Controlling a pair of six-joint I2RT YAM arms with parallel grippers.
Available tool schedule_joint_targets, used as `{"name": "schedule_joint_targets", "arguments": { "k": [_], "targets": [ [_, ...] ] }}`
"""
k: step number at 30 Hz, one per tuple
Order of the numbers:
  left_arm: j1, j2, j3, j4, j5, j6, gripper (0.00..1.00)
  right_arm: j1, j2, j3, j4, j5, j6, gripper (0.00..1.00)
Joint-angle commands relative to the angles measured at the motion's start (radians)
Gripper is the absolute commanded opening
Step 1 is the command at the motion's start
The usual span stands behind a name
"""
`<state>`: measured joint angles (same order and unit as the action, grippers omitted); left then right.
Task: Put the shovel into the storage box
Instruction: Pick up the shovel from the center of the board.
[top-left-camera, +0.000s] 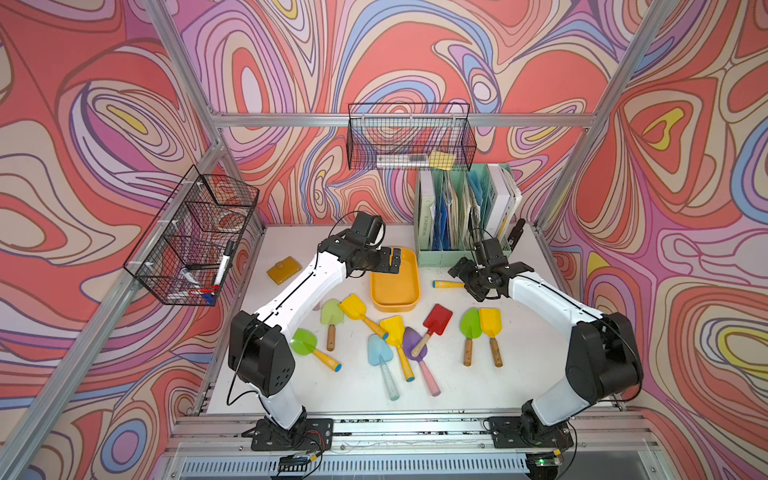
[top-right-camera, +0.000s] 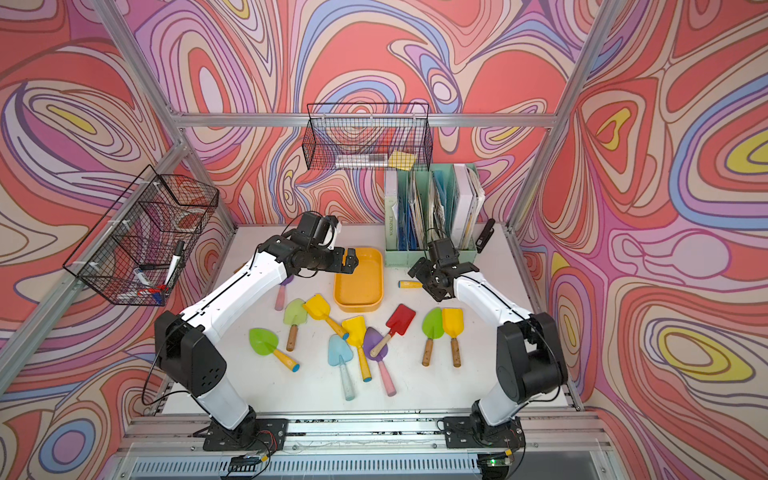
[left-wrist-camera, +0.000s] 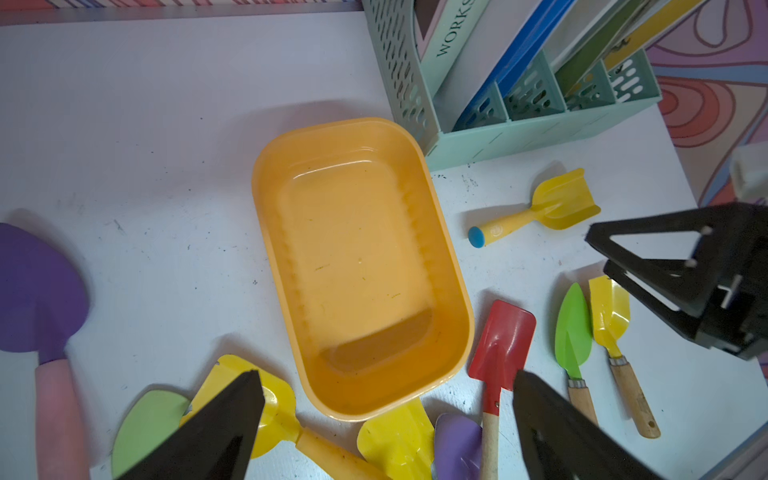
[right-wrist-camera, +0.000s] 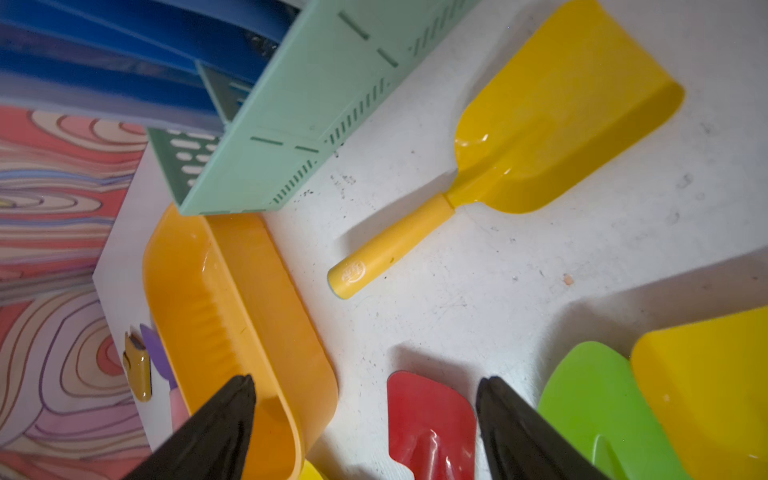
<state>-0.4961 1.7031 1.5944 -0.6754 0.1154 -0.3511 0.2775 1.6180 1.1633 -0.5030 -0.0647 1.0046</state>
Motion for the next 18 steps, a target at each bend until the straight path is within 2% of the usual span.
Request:
{"name": "schedule_joint_targets", "arguments": {
  "k": [1, 6, 11, 18],
  "targets": [
    [0.003, -0.020, -0.046, 0.064, 0.091, 0.047, 0.99, 0.014, 0.034, 0.042, -0.023, 0.107, 0.184, 0.87],
    [0.002, -0.025, -0.050, 0.024, 0.150, 0.085, 0.99, 0.037, 0.120, 0.090, -0.048, 0.096, 0.279, 0.89],
    [0.001, -0.023, -0.049, -0.014, 0.155, 0.108, 0.99, 0.074, 0.242, 0.169, -0.063, 0.071, 0.316, 0.90],
    [0.002, -0.007, -0.047, -0.042, 0.174, 0.122, 0.99, 0.087, 0.325, 0.205, -0.056, 0.070, 0.359, 0.88]
  ]
}}
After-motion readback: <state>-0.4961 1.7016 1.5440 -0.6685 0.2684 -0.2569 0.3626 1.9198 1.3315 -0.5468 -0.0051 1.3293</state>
